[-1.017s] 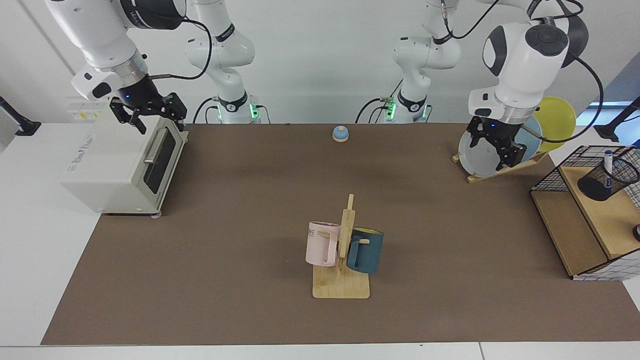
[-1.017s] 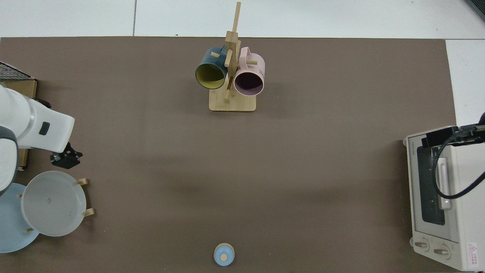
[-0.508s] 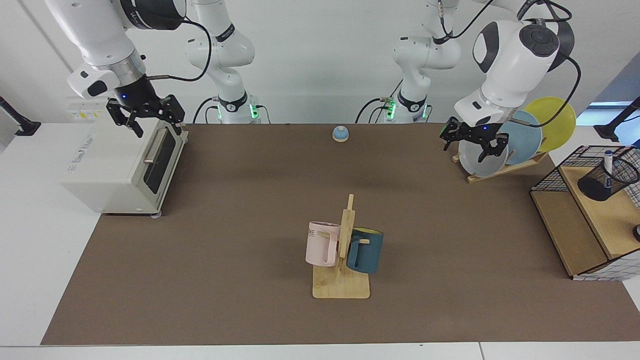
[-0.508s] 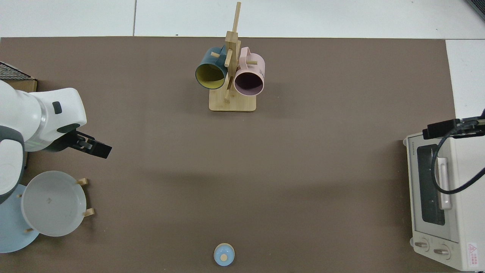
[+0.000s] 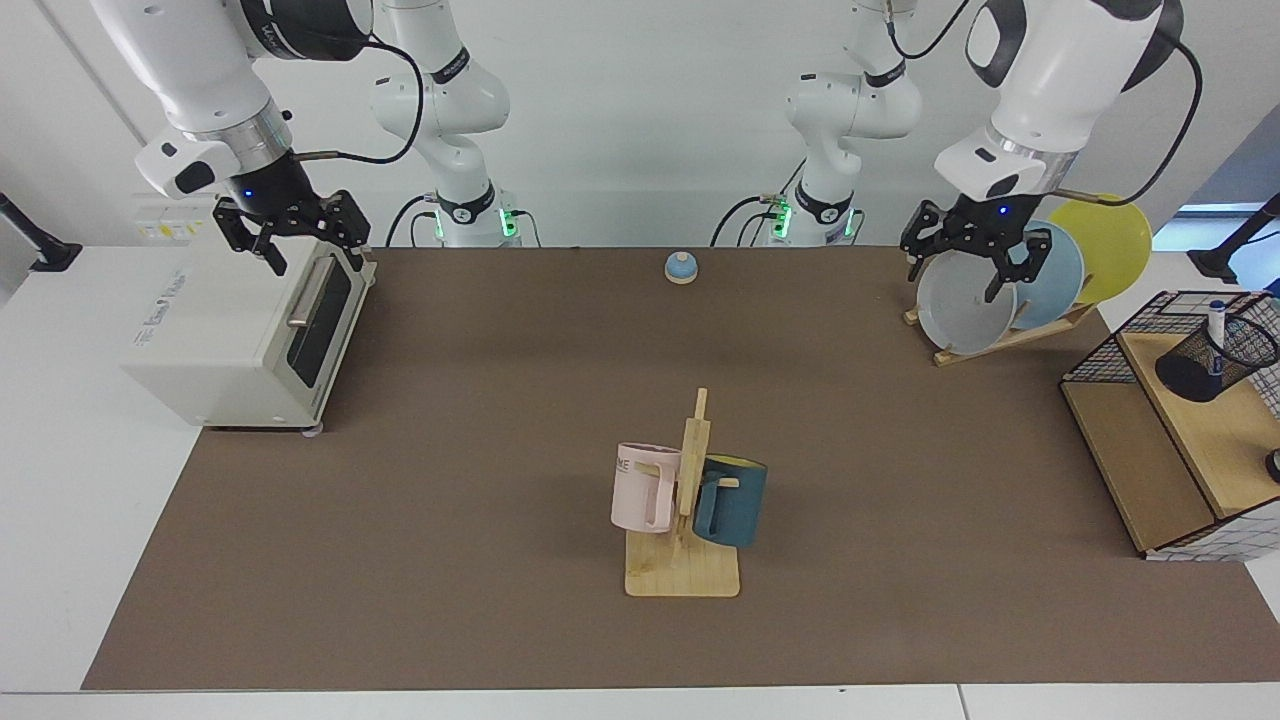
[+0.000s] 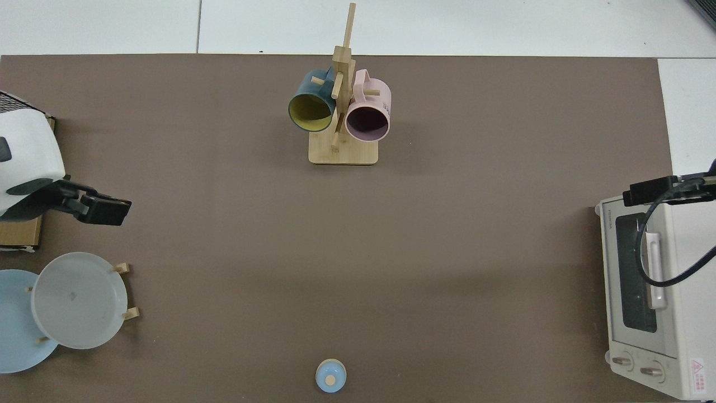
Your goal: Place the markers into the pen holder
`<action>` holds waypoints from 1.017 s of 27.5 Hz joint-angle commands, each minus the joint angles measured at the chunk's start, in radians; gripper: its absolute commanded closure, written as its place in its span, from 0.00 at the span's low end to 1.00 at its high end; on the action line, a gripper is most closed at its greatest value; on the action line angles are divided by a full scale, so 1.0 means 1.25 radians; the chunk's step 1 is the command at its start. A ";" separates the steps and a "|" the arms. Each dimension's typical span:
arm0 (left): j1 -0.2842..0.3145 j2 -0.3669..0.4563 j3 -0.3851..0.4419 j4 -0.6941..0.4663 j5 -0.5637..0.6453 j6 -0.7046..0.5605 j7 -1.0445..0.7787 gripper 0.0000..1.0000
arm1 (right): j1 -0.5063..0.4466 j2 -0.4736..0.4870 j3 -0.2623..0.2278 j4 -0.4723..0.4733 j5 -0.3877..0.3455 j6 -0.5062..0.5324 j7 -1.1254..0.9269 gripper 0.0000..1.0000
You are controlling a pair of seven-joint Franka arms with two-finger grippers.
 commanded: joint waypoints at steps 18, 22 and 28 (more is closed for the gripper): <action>-0.004 -0.008 -0.011 -0.002 -0.007 -0.066 -0.377 0.00 | -0.007 0.002 0.008 -0.001 0.000 0.004 0.016 0.00; -0.012 -0.010 -0.026 -0.006 -0.008 -0.067 -0.315 0.00 | -0.007 0.002 0.008 -0.001 0.000 0.003 0.016 0.00; -0.010 -0.013 -0.020 -0.012 -0.009 -0.070 -0.307 0.00 | -0.007 0.002 0.008 -0.001 0.000 0.003 0.016 0.00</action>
